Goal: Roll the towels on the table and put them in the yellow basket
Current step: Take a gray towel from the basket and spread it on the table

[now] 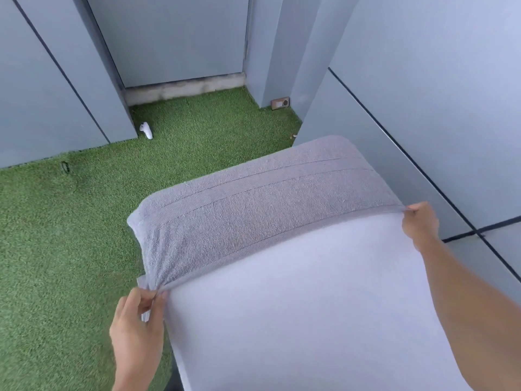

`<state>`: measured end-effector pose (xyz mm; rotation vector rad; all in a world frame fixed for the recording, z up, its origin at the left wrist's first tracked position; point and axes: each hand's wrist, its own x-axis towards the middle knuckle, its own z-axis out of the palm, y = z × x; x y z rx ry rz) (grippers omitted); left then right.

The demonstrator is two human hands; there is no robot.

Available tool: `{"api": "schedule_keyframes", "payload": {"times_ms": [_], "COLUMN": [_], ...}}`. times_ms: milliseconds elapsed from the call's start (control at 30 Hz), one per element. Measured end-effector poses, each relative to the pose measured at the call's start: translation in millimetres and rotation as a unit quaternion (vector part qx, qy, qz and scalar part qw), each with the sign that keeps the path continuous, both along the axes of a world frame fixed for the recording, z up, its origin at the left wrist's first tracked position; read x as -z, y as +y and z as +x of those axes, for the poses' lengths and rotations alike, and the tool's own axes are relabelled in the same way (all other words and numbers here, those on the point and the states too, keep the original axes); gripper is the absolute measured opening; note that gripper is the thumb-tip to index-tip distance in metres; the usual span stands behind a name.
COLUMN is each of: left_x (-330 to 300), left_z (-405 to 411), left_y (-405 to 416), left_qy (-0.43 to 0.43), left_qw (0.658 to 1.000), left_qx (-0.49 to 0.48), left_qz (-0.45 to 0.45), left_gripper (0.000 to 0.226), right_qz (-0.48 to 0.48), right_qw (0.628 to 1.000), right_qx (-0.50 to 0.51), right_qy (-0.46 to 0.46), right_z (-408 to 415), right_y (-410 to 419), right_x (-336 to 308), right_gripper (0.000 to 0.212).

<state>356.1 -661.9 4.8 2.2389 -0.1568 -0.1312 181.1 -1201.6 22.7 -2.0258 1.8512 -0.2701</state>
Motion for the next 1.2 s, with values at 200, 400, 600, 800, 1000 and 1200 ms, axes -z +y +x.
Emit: {"api": "schedule_keyframes", "payload": {"times_ms": [200, 400, 600, 800, 1000, 1200], "left_x": [3.8, 9.6, 12.6, 16.1, 16.7, 13.3], "left_z": [-92.4, -170.6, -245.0, -347.2, -458.0, -560.2], "left_y": [20.4, 36.3, 45.2, 61.8, 84.7, 106.9], "left_qy": [-0.016, -0.02, -0.036, -0.066, -0.063, -0.037], "left_qw": [1.0, 0.999, 0.998, 0.995, 0.994, 0.995], "left_qx": [-0.009, -0.025, -0.035, -0.048, -0.068, -0.076], "left_qz": [-0.024, -0.036, -0.042, -0.05, -0.058, -0.043], "left_gripper": [0.031, 0.028, 0.032, 0.021, 0.027, 0.03], "right_qz": [-0.019, -0.014, -0.009, -0.001, 0.001, -0.003], "right_qw": [1.0, 1.0, 0.999, 0.997, 0.995, 0.995], "right_qx": [-0.019, -0.019, -0.005, -0.007, -0.008, -0.008], "right_qy": [0.004, -0.021, -0.043, -0.071, -0.104, -0.099], "right_z": [-73.7, -135.3, -202.8, -292.7, -392.6, -494.2], "right_y": [17.7, 25.6, 40.9, 55.3, 82.2, 113.9], "right_x": [-2.1, 5.1, 2.2, 9.4, 9.5, 1.0], "right_gripper": [0.02, 0.026, 0.029, 0.03, 0.026, 0.026]}}
